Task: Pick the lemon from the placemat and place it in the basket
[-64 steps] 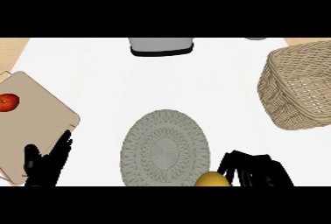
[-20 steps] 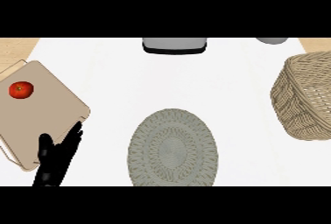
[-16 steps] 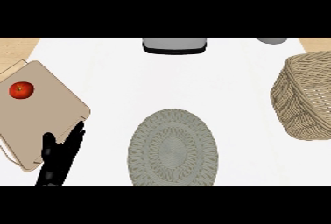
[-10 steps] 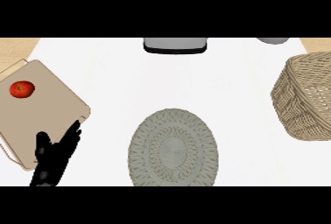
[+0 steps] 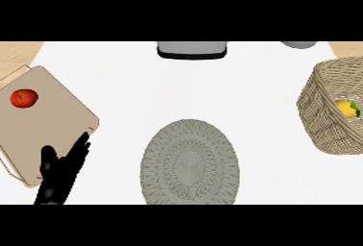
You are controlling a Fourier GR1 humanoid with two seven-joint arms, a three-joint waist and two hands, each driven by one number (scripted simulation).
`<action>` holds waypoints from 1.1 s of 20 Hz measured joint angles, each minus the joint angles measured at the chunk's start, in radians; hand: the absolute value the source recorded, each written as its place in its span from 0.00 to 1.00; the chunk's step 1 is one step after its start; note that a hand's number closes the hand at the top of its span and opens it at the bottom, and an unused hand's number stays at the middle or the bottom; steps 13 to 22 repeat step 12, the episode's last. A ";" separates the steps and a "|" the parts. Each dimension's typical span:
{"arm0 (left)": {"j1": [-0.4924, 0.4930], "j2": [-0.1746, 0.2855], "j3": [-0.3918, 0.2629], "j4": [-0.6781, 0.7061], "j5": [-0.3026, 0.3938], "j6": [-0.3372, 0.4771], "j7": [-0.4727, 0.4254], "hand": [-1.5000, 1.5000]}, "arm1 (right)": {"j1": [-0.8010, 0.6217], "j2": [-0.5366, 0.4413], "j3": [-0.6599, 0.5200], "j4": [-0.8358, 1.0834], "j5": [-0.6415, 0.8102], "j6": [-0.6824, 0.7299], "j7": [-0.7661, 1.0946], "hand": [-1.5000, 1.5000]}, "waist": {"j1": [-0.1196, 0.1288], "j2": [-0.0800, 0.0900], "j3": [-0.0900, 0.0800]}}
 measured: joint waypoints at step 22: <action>0.009 -0.021 0.000 -0.005 -0.025 0.001 -0.001 0.50 | -0.044 -0.155 -0.164 0.235 -0.091 0.111 -0.031 0.00 | -0.004 0.000 0.001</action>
